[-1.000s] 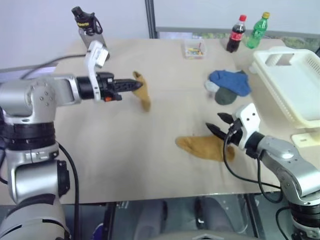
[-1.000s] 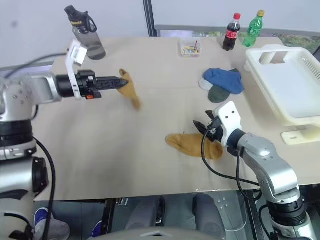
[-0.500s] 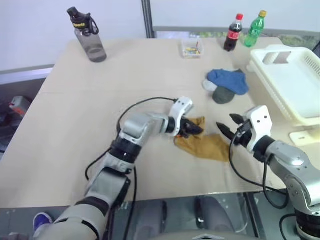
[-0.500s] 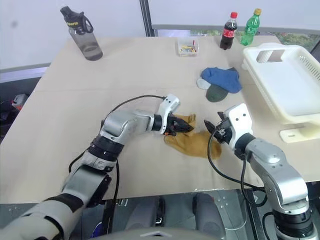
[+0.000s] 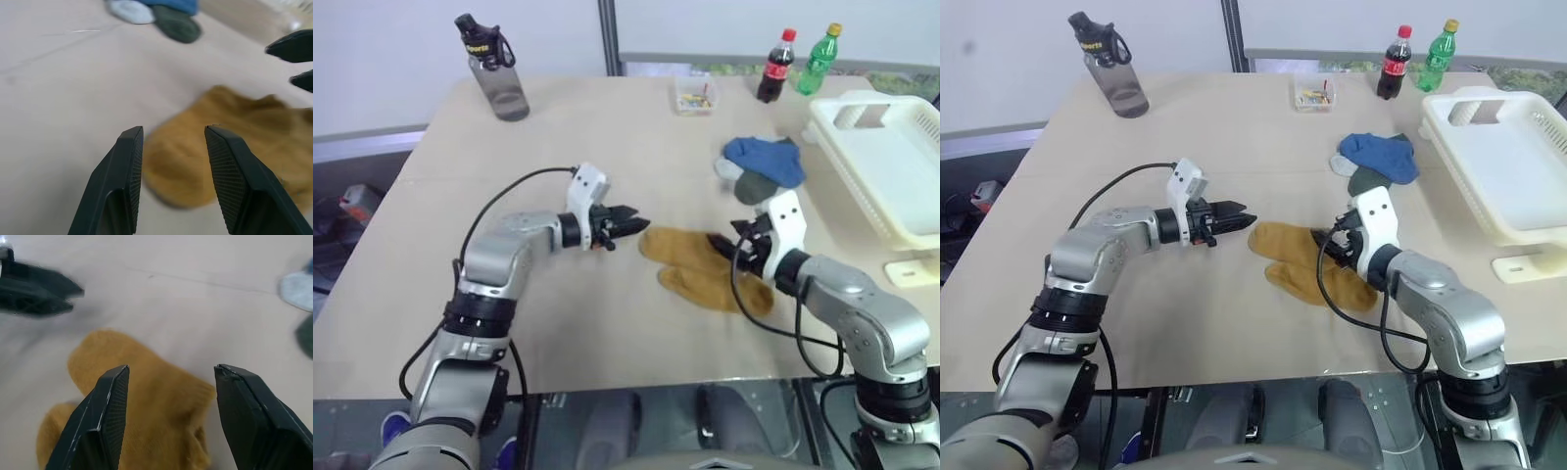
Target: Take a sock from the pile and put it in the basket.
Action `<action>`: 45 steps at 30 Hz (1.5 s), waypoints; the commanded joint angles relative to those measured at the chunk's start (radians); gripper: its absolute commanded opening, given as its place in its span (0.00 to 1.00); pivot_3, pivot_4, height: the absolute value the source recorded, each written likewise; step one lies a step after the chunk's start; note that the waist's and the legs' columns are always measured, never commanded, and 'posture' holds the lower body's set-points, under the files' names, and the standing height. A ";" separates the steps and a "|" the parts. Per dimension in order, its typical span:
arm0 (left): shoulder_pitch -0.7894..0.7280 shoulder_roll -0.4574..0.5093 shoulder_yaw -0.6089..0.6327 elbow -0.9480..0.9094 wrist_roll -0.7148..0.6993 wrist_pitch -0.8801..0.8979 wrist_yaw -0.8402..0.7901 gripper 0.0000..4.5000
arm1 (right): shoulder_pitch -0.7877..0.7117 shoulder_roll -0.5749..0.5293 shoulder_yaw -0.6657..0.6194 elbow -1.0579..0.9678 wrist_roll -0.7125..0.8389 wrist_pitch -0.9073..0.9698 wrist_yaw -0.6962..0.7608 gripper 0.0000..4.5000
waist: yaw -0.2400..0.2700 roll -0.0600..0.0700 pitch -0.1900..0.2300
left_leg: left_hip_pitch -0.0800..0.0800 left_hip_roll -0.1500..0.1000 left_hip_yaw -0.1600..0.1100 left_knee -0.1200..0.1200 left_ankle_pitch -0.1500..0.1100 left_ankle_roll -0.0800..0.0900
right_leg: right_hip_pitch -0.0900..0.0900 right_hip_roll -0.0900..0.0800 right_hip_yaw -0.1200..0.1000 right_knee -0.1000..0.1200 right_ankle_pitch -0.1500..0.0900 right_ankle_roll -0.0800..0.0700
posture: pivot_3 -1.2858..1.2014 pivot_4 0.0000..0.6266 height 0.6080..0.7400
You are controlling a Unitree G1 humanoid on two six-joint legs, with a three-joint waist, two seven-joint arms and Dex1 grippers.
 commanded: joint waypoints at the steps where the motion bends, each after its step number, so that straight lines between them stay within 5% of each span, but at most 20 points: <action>1: 0.048 -0.033 -0.044 0.033 0.076 -0.066 0.048 0.47 | 0.001 -0.025 0.043 0.084 -0.058 -0.031 0.011 0.63 | -0.004 0.000 0.000 | 0.000 0.000 0.000 0.000 0.000 0.000 | 0.000 0.000 0.000 0.000 0.000 0.000 | 0.52 0.24 1.00; 3: 0.062 -0.050 -0.058 0.051 0.099 -0.092 0.052 0.47 | 0.000 -0.033 0.056 0.125 -0.079 -0.056 0.024 0.63 | -0.004 0.000 0.000 | 0.000 0.000 0.001 0.000 0.000 0.000 | 0.000 0.000 0.000 0.000 0.000 0.000 | 0.52 0.24 1.00; 6: 0.079 -0.078 -0.066 0.048 0.105 -0.097 0.048 0.49 | -0.005 -0.044 0.066 0.168 -0.104 -0.091 0.047 0.44 | -0.005 0.001 0.000 | 0.001 0.000 0.001 0.000 0.000 0.000 | 0.001 0.000 -0.001 0.000 0.000 0.000 | 0.52 0.24 1.00; 10: 0.078 -0.114 -0.016 0.033 0.048 -0.075 0.029 0.13 | -0.013 -0.039 0.043 0.166 -0.110 -0.115 0.062 0.04 | -0.007 0.000 0.000 | 0.002 0.000 0.001 0.000 0.000 0.000 | 0.002 0.000 -0.001 0.001 0.000 0.000 | 0.52 0.24 1.00; 11: 0.076 -0.119 0.007 0.017 0.021 -0.062 0.019 0.05 | -0.017 -0.037 0.029 0.153 -0.103 -0.112 0.064 0.01 | -0.008 0.000 0.000 | 0.002 0.000 0.000 0.000 0.000 0.000 | 0.002 0.000 -0.001 0.001 0.000 0.000 | 0.52 0.24 1.00; 15: 0.062 -0.117 0.135 -0.072 -0.166 0.087 -0.022 0.05 | -0.024 -0.045 -0.035 0.047 -0.047 -0.051 0.075 0.01 | -0.011 0.000 0.000 | 0.000 0.001 -0.001 0.000 0.000 0.000 | 0.000 0.000 -0.001 0.001 0.000 0.000 | 0.52 0.24 1.00; 22: 0.059 0.022 0.260 -0.224 -0.498 0.488 -0.086 0.05 | 0.098 -0.067 -0.227 -0.295 0.157 0.164 0.058 0.01 | -0.009 0.000 0.000 | 0.000 0.001 -0.003 0.000 0.000 0.000 | 0.000 0.001 -0.002 0.002 0.000 0.000 | 0.52 0.24 1.00; 28: 0.118 0.059 0.149 -0.268 -0.441 0.451 -0.077 0.05 | 0.262 -0.021 -0.286 -0.434 0.203 0.240 -0.028 0.01 | -0.010 0.000 0.000 | 0.002 0.001 -0.002 0.000 0.000 0.000 | 0.000 0.000 -0.001 0.002 0.000 0.000 | 0.52 0.24 1.00; 43: 0.083 -0.040 -0.065 -0.059 -0.184 0.222 -0.060 0.05 | 0.402 -0.044 -0.113 -0.303 0.011 0.055 -0.080 0.01 | -0.009 0.000 0.000 | 0.001 0.001 0.001 0.000 0.000 0.000 | 0.000 0.001 0.002 0.001 0.000 0.000 | 0.52 0.24 1.00; 45: 0.081 -0.053 -0.065 -0.042 -0.174 0.217 -0.060 0.17 | 0.413 -0.056 -0.098 -0.288 -0.003 0.031 -0.068 0.00 | -0.009 0.000 0.000 | 0.001 0.001 0.001 0.000 0.000 0.000 | 0.000 0.001 0.002 0.001 0.000 0.000 | 0.52 0.24 1.00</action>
